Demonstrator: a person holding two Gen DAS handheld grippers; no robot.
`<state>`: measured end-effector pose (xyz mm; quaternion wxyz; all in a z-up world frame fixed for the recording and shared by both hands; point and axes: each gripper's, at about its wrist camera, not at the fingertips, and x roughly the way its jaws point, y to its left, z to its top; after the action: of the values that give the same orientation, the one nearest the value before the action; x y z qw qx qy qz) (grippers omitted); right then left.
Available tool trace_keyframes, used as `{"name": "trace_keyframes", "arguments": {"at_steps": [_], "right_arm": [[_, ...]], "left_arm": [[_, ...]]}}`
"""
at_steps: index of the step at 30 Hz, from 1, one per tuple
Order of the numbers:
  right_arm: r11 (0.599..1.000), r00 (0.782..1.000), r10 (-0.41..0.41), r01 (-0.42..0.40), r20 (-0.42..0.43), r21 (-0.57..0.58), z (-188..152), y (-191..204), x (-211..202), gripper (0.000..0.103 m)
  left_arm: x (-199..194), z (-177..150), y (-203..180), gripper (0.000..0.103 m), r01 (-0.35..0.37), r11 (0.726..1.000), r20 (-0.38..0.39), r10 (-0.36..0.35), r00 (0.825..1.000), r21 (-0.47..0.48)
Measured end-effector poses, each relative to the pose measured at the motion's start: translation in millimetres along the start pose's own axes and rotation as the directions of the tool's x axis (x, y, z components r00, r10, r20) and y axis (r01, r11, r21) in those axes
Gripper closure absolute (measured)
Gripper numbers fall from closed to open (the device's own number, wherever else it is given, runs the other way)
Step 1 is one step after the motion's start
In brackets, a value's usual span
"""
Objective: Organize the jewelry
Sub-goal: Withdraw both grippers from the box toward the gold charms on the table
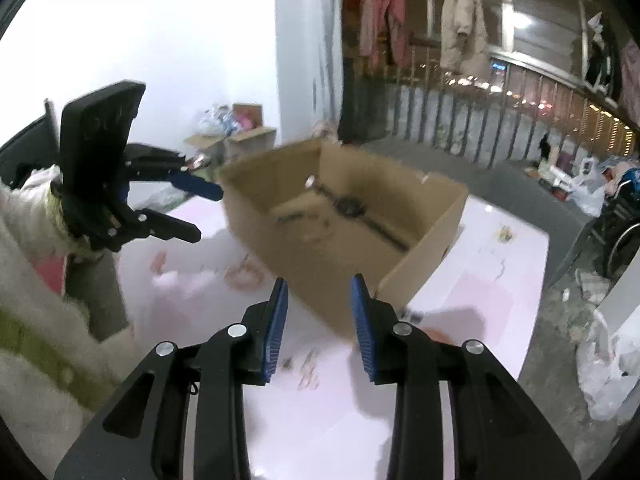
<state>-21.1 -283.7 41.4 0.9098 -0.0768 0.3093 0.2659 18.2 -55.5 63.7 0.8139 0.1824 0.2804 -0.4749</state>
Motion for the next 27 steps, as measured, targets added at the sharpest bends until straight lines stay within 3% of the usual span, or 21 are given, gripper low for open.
{"name": "trace_keyframes", "arguments": {"at_steps": [6, 9, 12, 19, 27], "right_arm": [[0.999, 0.992, 0.036, -0.040, -0.125, -0.035, -40, 10, 34, 0.071], [0.996, 0.984, 0.034, -0.048, -0.177, -0.072, -56, 14, 51, 0.071], [0.995, 0.982, 0.034, -0.050, -0.187, -0.082, -63, 15, 59, 0.071], [0.995, 0.980, 0.039, -0.056, -0.195, -0.083, -67, 5, 72, 0.073], [0.995, 0.978, 0.051, -0.067, -0.203, -0.073, -70, -1, 77, 0.079]], "left_arm": [[48, -20, -34, 0.052, 0.106, 0.993, -0.077, -0.102, 0.992, 0.058], [68, -27, -44, 0.052, 0.115, 0.987, -0.108, -0.103, 0.989, 0.113], [85, -28, -46, 0.056, 0.113, 0.983, -0.129, -0.094, 0.987, 0.145], [117, -27, -39, 0.074, 0.117, 0.986, -0.164, -0.097, 0.982, 0.117], [135, -30, -41, 0.076, 0.127, 0.984, -0.203, -0.100, 0.974, 0.123]]}}
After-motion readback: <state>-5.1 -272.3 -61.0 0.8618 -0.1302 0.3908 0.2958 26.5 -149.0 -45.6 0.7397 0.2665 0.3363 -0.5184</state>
